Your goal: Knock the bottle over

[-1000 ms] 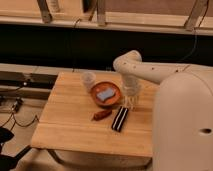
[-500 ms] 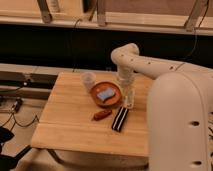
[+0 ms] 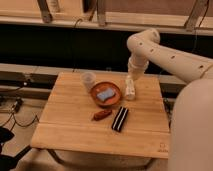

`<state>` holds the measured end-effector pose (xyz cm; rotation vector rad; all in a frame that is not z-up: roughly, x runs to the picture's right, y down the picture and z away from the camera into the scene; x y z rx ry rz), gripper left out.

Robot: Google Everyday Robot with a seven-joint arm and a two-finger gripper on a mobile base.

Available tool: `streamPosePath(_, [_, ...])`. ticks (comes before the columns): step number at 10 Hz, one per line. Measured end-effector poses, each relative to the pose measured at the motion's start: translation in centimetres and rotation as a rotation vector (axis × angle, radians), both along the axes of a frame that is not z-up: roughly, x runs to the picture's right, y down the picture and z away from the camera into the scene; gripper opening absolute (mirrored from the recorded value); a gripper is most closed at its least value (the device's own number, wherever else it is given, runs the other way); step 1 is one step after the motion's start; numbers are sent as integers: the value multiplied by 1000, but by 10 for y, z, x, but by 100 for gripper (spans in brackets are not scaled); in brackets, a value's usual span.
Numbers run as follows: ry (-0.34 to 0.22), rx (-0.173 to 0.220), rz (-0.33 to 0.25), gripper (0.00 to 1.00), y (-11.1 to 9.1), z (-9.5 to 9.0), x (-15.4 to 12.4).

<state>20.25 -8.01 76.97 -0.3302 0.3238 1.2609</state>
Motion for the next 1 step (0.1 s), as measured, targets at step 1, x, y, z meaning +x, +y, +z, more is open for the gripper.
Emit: streamPosePath(1, [61,57,60,0,-15,-20,37])
